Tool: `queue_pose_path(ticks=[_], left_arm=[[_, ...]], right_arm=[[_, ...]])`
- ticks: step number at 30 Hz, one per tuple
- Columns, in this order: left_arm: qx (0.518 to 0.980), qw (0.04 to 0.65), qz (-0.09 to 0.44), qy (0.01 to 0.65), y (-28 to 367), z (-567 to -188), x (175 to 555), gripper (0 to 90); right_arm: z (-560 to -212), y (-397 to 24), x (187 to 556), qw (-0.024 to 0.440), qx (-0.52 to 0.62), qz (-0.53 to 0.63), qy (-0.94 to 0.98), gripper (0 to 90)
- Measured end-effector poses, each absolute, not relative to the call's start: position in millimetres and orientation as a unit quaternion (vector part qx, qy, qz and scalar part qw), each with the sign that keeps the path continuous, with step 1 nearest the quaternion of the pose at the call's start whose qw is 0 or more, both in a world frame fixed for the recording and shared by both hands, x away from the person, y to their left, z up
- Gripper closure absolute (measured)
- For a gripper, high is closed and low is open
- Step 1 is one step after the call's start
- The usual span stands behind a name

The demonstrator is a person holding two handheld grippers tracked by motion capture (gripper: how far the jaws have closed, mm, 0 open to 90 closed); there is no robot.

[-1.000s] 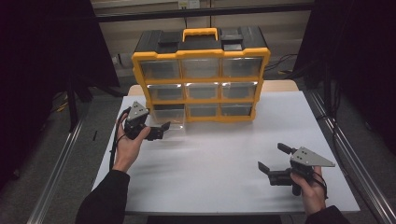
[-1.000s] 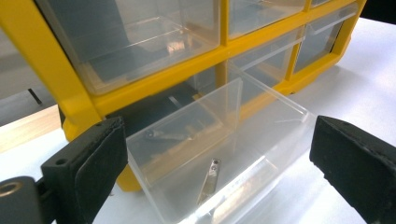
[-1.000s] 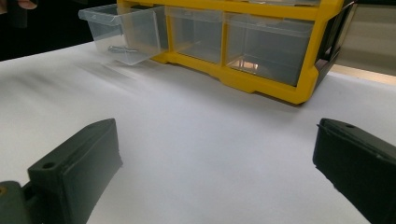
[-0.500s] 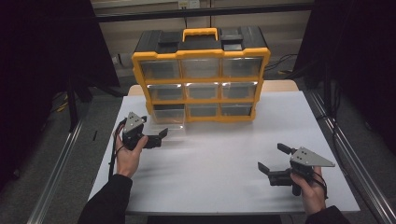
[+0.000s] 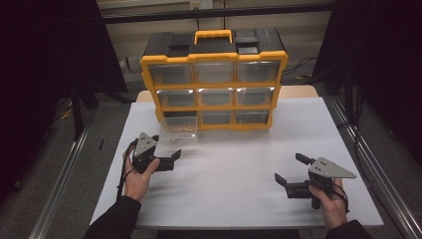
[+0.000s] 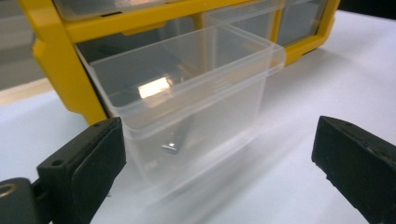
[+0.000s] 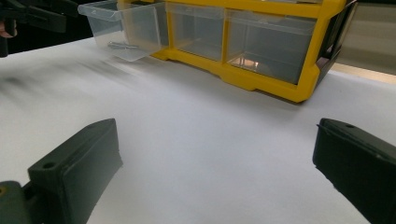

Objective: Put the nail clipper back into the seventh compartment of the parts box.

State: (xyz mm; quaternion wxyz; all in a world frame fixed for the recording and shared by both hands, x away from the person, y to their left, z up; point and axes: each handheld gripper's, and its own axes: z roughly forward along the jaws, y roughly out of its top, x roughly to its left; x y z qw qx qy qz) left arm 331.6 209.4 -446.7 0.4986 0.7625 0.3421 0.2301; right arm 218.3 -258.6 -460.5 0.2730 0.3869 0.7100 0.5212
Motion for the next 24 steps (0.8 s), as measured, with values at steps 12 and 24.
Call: queue_pose_path(ticks=[12, 24], left_arm=[[0.748, 0.514, 0.231, 0.351, 218, -448, 310, 2.3], [0.731, 0.524, 0.233, 0.369, 237, -449, 290, 2.1]], right_arm=[[-461, -259, 220, 0.275, 0.39, 0.52, 0.708, 0.4], [-461, -259, 221, 0.278, 0.395, 0.521, 0.704, 0.4]])
